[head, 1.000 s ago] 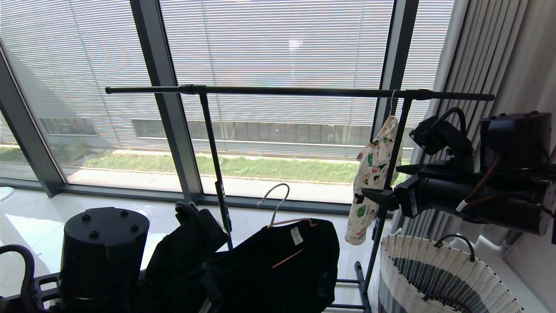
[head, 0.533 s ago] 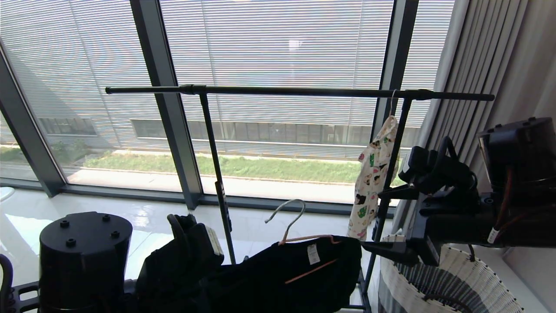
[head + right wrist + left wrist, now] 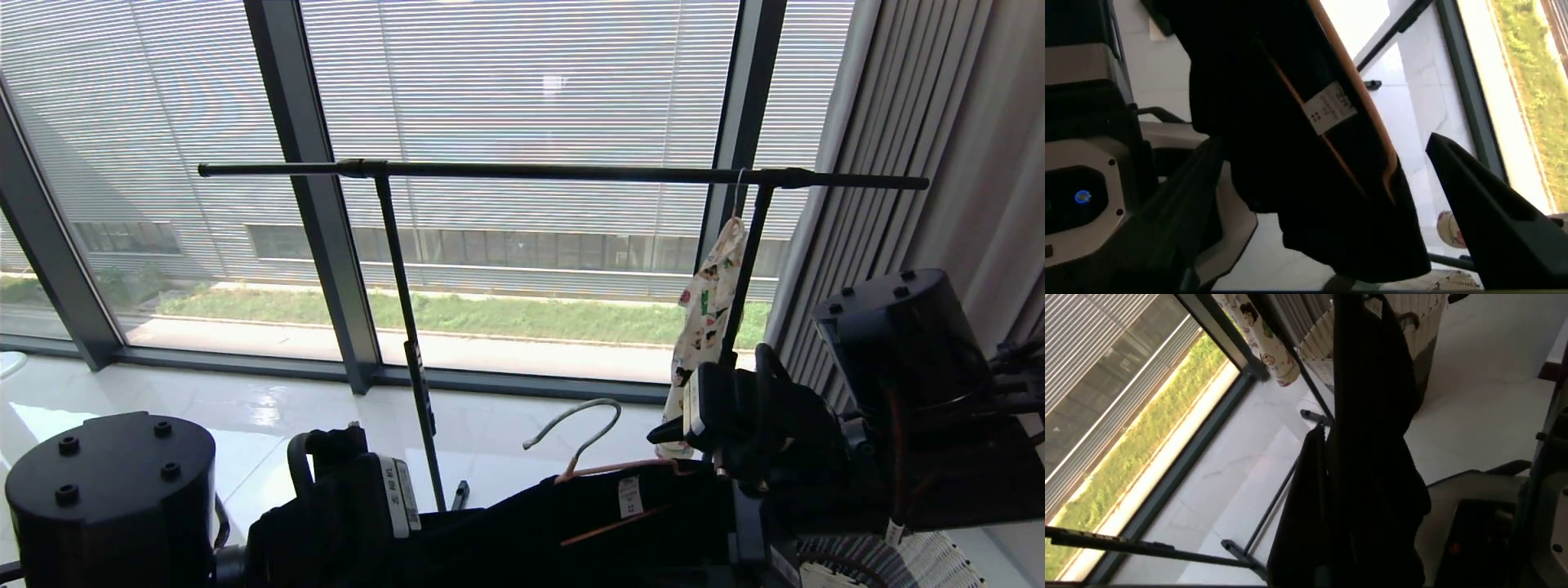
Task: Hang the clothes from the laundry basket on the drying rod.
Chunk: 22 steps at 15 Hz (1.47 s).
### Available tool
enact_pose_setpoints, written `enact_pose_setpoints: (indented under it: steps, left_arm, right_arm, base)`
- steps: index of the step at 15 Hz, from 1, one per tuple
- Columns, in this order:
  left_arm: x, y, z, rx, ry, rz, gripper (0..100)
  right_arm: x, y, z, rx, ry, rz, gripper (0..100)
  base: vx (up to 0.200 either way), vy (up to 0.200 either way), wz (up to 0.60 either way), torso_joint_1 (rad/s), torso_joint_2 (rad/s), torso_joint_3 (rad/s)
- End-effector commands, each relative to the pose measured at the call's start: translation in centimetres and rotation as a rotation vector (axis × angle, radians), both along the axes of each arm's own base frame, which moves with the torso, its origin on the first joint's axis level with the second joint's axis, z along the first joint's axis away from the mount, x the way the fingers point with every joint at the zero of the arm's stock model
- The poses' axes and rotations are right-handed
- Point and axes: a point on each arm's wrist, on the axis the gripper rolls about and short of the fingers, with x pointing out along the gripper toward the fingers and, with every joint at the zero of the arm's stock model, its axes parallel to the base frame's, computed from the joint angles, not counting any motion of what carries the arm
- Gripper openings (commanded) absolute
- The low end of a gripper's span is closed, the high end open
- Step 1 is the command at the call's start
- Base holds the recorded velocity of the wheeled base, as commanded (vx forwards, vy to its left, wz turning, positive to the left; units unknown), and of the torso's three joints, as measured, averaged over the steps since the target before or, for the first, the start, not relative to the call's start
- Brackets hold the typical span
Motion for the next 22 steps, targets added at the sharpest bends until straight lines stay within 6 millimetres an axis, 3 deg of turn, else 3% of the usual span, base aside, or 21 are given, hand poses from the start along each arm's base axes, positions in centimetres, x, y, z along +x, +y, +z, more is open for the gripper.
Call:
enact_pose_setpoints:
  steps: [1,8,9,18,19,22]
  left_arm:
    - [-0.4,-0.4,0.1,-0.005,-0.007,-0.028,0]
    - [-0.9,-0.5,0.3,-0.013,-0.017,-0.051,0]
    - [-0.9,-0.5,0.4,-0.014,-0.018,-0.053,0]
    - [-1.3,-0.3,-0.3,0.007,-0.006,-0.060,0]
    - [-1.4,-0.2,-0.4,0.011,-0.002,-0.060,100]
    - [-1.1,0.1,-0.8,0.026,0.003,-0.008,100]
  right_arm:
    - [0.5,1.1,-1.2,-0.034,0.027,0.010,100]
    - [1.5,2.3,-2.0,-0.074,0.026,-0.014,100]
    - [1.5,2.3,-2.0,-0.074,0.024,-0.015,0]
    - [1.6,2.1,-1.3,-0.088,-0.099,0.003,0]
    - [1.7,2.1,-1.1,-0.073,-0.133,0.013,0]
    - [2.0,1.5,-0.2,-0.046,-0.275,0.046,0]
  base:
    - [0.000,0.000,0.00,0.000,0.00,0.000]
    - [0.000,0.000,0.00,0.000,0.00,0.000]
    - [0.000,0.000,0.00,0.000,0.00,0.000]
    - [0.000,0.000,0.00,0.000,0.00,0.000]
    - [0.000,0.000,0.00,0.000,0.00,0.000]
    - [0.000,0.000,0.00,0.000,0.00,0.000]
